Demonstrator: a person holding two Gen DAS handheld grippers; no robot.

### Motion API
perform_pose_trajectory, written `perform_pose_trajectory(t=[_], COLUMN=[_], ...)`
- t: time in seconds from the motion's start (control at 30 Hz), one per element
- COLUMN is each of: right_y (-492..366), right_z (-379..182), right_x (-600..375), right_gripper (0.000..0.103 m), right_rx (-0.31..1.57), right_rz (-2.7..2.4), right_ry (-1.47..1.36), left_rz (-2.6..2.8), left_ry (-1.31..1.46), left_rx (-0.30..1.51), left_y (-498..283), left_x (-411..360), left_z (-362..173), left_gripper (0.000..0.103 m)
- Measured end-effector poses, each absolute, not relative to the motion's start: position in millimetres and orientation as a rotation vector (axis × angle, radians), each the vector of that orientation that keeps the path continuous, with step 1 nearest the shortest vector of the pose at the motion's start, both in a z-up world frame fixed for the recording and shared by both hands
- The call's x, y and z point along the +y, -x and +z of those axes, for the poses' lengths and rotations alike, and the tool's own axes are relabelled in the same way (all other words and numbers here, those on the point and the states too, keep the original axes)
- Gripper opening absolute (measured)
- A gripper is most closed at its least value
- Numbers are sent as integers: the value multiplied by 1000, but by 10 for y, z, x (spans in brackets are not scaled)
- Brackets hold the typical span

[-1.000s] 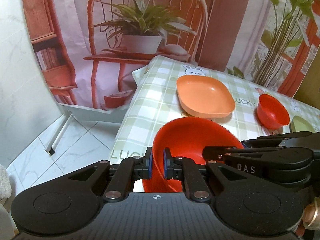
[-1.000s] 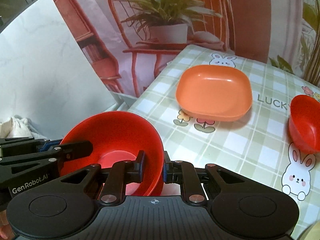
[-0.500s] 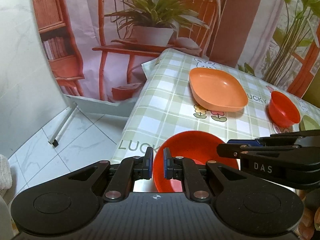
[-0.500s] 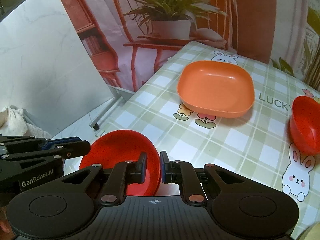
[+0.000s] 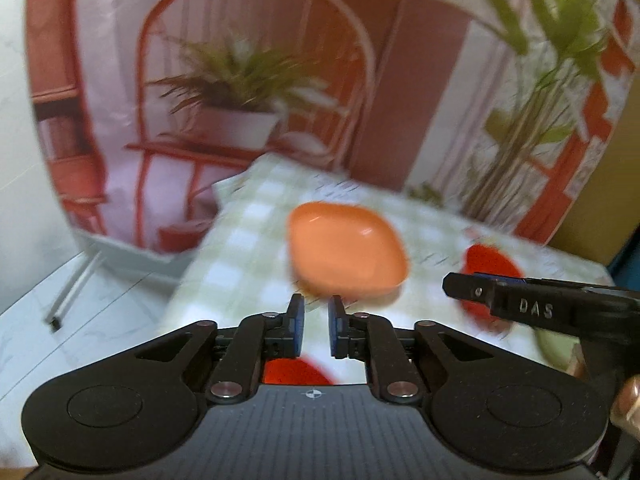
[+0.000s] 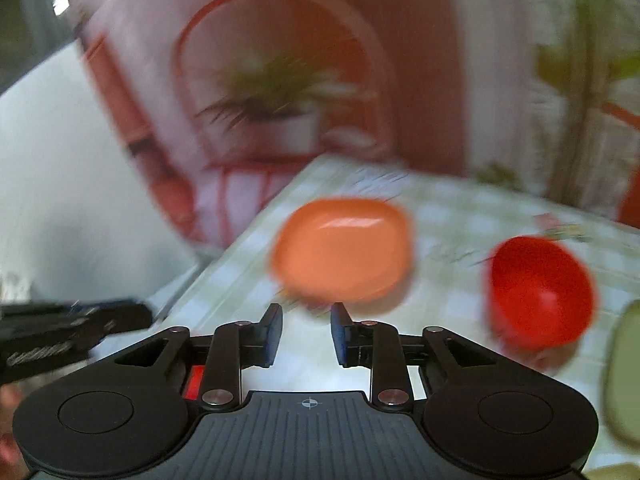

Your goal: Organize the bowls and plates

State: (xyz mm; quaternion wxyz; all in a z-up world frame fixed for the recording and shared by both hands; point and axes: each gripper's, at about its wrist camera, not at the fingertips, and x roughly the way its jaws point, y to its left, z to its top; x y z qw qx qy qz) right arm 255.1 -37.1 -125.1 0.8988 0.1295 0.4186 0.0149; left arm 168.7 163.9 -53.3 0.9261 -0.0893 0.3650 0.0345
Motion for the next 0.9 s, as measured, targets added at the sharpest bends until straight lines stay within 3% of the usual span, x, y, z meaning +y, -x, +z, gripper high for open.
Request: perform_pose_trajectory(t=[0.13, 0.3, 0.37, 0.43, 0.6, 0.9], right_y=[-2556, -2520, -2500, -2467, -2452, -2565], right_z=[-1172, -1129, -1148, -1183, -1404, -1785], right_x=[-928, -1587, -1828, -2010, -2282, -2356], right_gripper=[31, 33, 47, 52, 49, 35], right_rx=[830, 809, 806, 804, 839, 935], right_rz=[-77, -189, -229, -250, -300, -285], right_ry=[-301, -290, -297, -307, -322, -325], left_rz=[19, -36, -58, -77, -125, -162], left_ry=[191, 179, 181, 172, 125, 110], left_rx=[704, 715, 731, 752, 793, 872], left_y=[-1861, -2210, -2370, -2526, -2877, -3182], left_x=[1322, 939, 835, 736, 483, 242], left_z=[-491, -552, -628, -713, -950, -1299], left_gripper=[33, 40, 49, 51, 51, 51])
